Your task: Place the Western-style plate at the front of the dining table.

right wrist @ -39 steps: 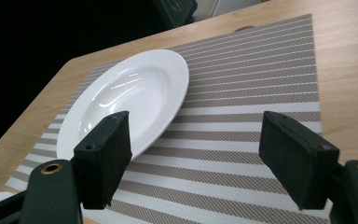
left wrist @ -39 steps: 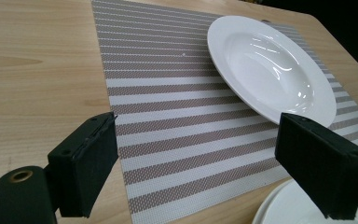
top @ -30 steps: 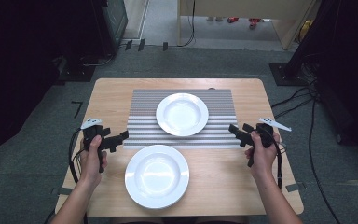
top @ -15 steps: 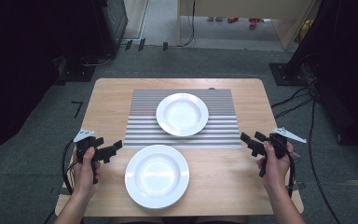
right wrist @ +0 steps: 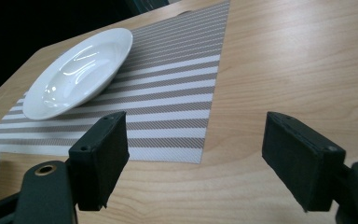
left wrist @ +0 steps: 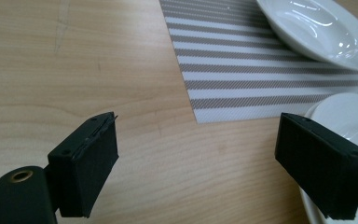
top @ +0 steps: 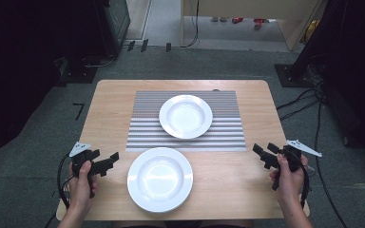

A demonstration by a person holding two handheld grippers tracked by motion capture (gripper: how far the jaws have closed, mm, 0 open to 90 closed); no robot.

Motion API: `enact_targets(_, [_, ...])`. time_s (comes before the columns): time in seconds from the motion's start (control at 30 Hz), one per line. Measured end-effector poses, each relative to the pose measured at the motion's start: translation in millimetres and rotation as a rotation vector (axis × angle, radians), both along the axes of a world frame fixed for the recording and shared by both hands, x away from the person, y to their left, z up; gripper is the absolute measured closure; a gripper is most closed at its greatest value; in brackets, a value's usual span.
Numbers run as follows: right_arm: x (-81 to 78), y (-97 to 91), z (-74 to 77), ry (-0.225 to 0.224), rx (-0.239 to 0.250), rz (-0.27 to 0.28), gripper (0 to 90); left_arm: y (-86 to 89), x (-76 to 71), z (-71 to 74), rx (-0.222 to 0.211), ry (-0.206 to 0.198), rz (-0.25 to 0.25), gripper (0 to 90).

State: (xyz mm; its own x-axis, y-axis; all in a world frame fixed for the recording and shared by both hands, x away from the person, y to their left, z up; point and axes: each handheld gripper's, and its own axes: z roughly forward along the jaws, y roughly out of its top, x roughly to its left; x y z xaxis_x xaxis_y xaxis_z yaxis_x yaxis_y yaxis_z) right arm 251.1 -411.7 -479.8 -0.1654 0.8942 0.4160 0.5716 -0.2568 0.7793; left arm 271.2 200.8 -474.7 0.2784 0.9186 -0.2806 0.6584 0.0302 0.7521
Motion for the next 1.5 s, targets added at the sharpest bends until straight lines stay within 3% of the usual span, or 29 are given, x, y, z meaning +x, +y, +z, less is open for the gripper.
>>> enact_targets(0.47, [-23.5, -19.2, -10.5, 0.011, -0.009, -0.031, 23.2, 16.7, -23.7, -15.2, 0.033, 0.002, 0.022, 13.3])
enact_targets(0.87, [-45.7, -36.7, -26.6, 0.052, -0.022, -0.066, 23.0, 34.0, -38.7, -27.8, 0.071, 0.026, 0.047, 13.4])
enact_targets(1.03, [-54.8, -45.1, -32.6, 0.068, -0.049, -0.078, 22.6, 42.7, -45.9, -33.0, 0.083, 0.036, 0.064, 13.3])
enact_targets(1.27, [-62.1, -48.8, -38.0, 0.091, -0.063, -0.087, 22.2, 47.8, -52.6, -37.7, 0.127, 0.039, 0.076, 13.3])
enact_targets(1.5, [-68.6, -46.2, -43.8, 0.116, -0.124, -0.075, 21.9, 46.6, -57.8, -39.8, 0.203, 0.03, 0.078, 13.3])
